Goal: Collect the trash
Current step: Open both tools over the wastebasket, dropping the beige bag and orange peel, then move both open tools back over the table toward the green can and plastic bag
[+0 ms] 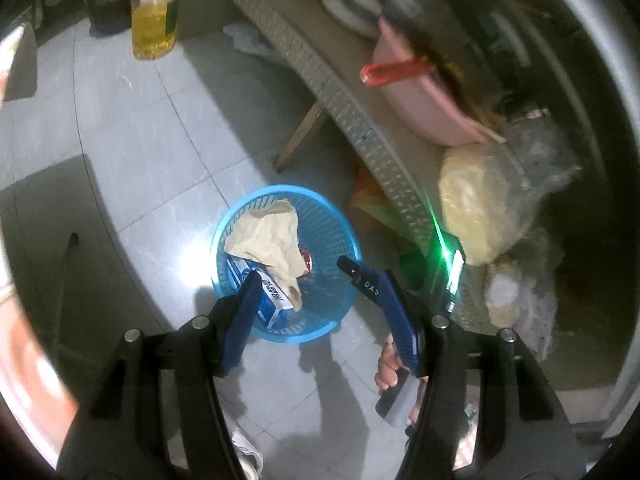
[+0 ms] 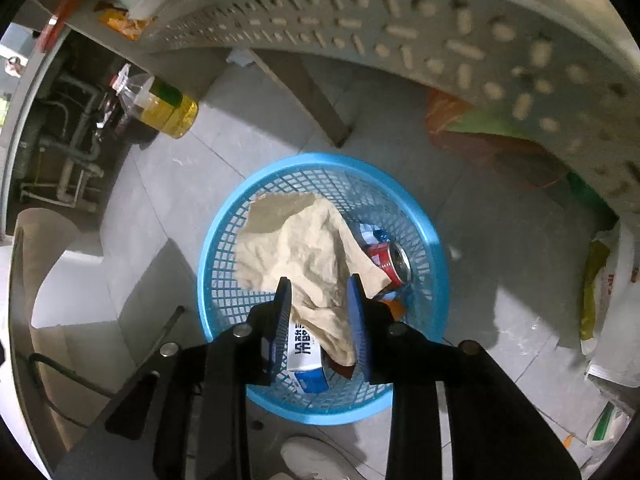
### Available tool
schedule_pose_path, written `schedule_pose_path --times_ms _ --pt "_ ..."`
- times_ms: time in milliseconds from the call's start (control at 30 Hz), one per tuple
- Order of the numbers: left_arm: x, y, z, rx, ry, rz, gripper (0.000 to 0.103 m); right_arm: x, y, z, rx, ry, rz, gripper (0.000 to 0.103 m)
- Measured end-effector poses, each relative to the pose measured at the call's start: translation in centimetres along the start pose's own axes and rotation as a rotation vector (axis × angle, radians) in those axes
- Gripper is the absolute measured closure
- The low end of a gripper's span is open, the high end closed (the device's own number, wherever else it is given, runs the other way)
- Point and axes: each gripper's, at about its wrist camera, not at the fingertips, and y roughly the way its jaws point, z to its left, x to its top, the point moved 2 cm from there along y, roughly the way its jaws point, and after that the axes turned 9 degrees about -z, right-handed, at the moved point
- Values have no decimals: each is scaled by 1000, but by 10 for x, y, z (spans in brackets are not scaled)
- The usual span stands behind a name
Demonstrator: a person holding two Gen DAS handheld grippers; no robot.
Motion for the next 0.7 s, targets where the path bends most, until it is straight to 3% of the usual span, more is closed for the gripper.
schedule_pose_path --times_ms 200,400,533,700 --pt "-16 -76 -4 -36 49 -89 41 -7 -36 9 20 -50 -56 74" --pt "-59 -159 -3 -38 126 -196 32 -20 -79 27 64 -116 -94 74" --pt "-94 -197 5 6 174 -256 26 -32 -116 51 123 -171 -115 54" --pt "-141 -243 35 69 156 -328 23 -45 -159 92 213 -264 -125 52"
